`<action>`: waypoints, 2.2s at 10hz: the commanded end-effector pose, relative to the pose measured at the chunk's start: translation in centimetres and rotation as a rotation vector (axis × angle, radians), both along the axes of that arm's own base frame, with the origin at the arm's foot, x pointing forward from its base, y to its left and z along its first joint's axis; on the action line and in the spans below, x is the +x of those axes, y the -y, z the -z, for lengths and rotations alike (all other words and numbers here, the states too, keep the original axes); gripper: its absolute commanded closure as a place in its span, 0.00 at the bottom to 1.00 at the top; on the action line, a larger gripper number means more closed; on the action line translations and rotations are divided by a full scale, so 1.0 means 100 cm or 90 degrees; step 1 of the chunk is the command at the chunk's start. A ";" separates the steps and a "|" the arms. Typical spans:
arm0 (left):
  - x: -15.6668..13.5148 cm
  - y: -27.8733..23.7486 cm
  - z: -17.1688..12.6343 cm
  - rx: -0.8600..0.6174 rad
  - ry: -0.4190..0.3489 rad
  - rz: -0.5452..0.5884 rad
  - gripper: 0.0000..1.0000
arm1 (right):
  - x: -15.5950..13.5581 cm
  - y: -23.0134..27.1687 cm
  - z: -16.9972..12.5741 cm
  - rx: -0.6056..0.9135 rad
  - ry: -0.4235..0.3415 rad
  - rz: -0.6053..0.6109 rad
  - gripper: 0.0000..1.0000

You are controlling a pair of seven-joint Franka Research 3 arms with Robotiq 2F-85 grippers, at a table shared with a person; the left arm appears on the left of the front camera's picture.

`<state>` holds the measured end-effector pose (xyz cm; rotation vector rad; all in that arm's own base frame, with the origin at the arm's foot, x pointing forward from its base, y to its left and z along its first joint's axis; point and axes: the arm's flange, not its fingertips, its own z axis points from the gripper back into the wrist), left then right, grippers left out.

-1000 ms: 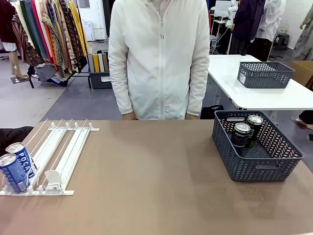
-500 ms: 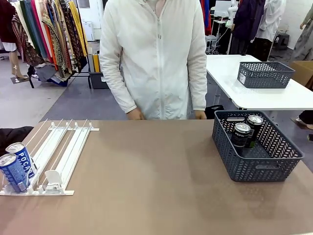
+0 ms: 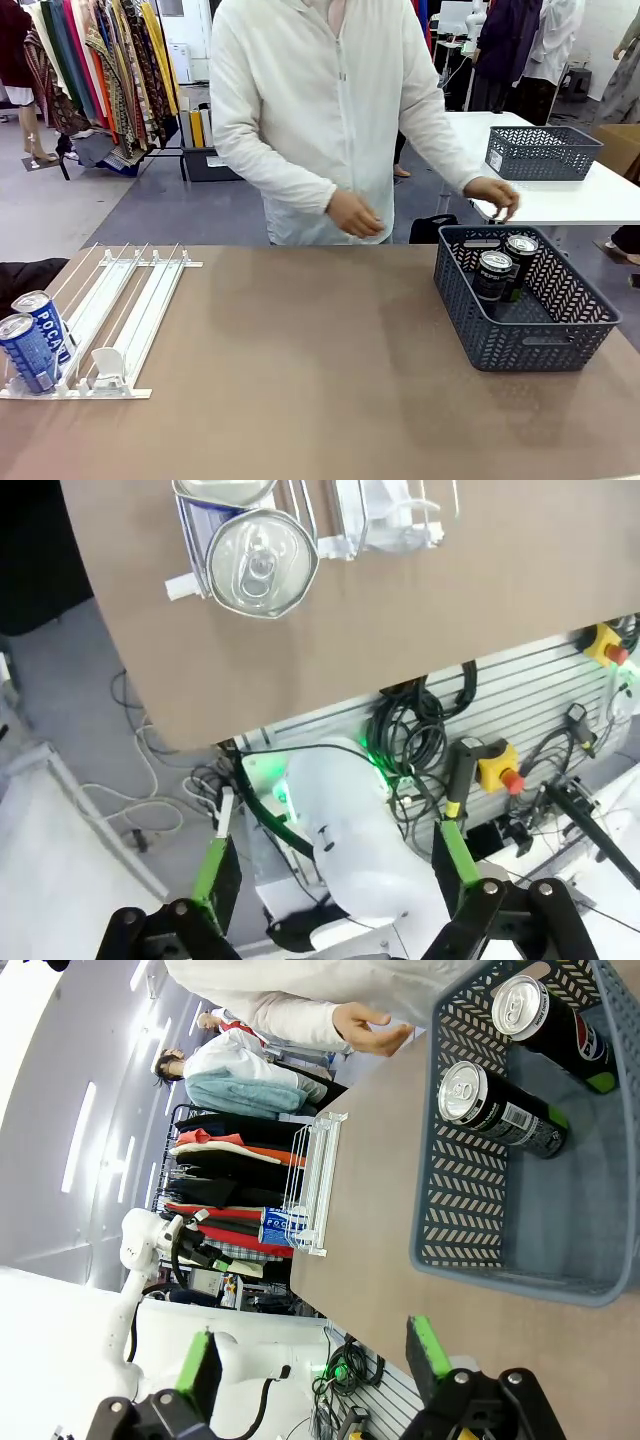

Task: Retrieve and store the cans from the dispenser.
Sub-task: Pick up one can from the Automatic Can Dispenser and place it in the middle of the table.

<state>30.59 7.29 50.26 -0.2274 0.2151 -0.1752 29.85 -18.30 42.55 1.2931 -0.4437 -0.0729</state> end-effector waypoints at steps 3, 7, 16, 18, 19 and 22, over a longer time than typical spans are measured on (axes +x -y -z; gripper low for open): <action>0.031 0.019 0.035 0.140 0.292 -0.244 0.00 | -0.001 0.002 -0.002 -0.002 0.007 -0.009 0.00; 0.043 0.024 0.065 0.168 0.242 -0.258 0.00 | -0.001 0.002 -0.002 -0.002 0.007 -0.009 0.00; 0.047 0.032 0.103 0.149 0.143 -0.191 0.00 | -0.001 0.002 -0.002 -0.002 0.007 -0.009 0.00; 0.048 0.034 0.106 0.145 0.144 -0.183 0.00 | -0.001 0.002 -0.002 -0.002 0.007 -0.009 0.00; 0.048 0.034 0.106 0.145 0.143 -0.182 0.00 | -0.001 0.002 -0.002 -0.002 0.007 -0.009 0.00; 0.050 0.035 0.109 0.144 0.146 -0.172 1.00 | -0.001 0.002 -0.002 -0.002 0.007 -0.009 0.00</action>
